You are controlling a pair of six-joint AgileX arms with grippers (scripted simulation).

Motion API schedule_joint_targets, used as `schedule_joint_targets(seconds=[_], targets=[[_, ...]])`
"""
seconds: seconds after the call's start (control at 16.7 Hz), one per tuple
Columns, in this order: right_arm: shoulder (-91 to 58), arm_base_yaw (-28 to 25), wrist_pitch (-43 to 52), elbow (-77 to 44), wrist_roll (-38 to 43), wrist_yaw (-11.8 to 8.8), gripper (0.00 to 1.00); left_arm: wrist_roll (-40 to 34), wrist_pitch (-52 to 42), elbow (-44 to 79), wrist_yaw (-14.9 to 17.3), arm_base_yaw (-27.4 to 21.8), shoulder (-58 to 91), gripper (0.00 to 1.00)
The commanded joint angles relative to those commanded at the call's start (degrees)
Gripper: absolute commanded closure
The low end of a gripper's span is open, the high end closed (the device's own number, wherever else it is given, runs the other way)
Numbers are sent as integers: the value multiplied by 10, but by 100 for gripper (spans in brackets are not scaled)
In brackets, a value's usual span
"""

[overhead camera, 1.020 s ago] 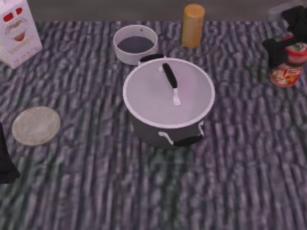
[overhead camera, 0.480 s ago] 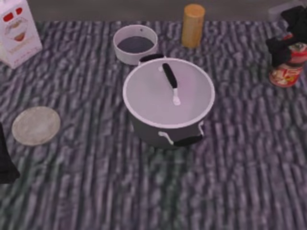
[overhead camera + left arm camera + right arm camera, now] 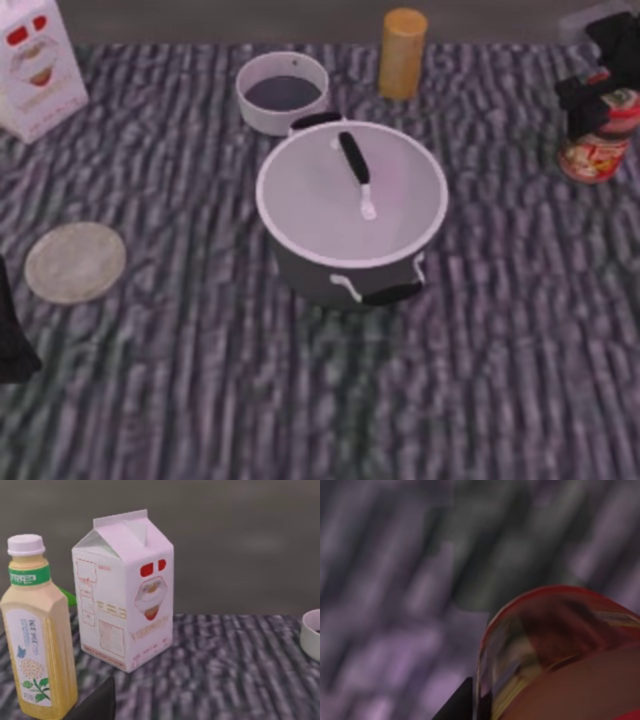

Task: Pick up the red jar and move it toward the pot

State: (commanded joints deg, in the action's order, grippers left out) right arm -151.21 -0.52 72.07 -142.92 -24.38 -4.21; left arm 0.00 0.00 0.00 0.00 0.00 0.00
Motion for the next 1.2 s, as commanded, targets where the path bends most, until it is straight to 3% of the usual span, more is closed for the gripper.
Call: schedule_joint_targets(seconds=[0.66,1.2], targets=[[9,2,0,9,1,0,100,0,0,0,0,0,0,0],[259,-6,-6,263,3,-3,100,0,0,0,0,0,0,0]])
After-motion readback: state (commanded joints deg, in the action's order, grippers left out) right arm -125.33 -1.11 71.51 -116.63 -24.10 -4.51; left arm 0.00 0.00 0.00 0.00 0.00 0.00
